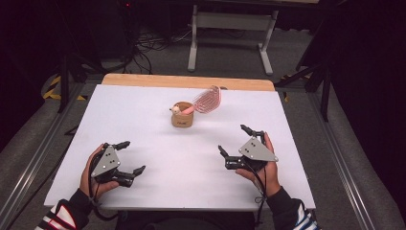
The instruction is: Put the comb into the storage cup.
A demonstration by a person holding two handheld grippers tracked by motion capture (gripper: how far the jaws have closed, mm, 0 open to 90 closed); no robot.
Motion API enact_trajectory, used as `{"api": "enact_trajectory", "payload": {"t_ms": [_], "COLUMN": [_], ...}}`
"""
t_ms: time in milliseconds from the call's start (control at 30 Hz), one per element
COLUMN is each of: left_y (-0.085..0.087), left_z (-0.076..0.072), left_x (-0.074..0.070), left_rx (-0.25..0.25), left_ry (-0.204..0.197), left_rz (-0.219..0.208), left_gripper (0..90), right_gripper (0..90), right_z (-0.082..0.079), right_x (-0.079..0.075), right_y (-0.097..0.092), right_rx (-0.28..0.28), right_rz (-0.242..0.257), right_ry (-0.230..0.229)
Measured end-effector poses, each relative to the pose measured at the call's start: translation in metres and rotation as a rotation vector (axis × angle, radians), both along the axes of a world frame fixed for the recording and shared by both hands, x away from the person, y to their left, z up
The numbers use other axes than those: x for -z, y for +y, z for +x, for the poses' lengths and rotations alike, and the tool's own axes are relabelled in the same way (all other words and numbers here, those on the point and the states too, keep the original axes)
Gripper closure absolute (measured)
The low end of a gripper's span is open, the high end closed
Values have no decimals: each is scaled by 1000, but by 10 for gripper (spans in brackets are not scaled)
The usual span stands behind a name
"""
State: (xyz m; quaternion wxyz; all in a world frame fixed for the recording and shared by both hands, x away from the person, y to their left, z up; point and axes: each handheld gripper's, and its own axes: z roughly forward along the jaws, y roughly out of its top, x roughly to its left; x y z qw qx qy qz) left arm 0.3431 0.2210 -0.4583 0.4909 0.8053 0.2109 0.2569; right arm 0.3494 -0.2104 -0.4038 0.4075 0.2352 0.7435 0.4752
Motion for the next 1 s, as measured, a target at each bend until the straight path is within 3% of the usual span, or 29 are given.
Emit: {"api": "enact_trajectory", "payload": {"t_ms": [400, 567, 900, 1000], "left_y": [-1, -1, -2, -2], "left_z": [0, 0, 0, 0], "left_x": [0, 0, 0, 0], "left_rx": [0, 2, 7, 8], "left_ry": [0, -6, -2, 3], "left_rz": [7, 11, 9, 3], "left_gripper": [54, 54, 53, 53], "right_gripper": [59, 59, 50, 47], "right_z": [-4, -6, -10, -10], "right_x": [14, 21, 38, 45], "right_y": [-17, -22, -39, -45], "right_rx": [2, 11, 37, 57], "right_rz": [-1, -23, -23, -54], "right_ry": [-4, -3, 43, 41]}}
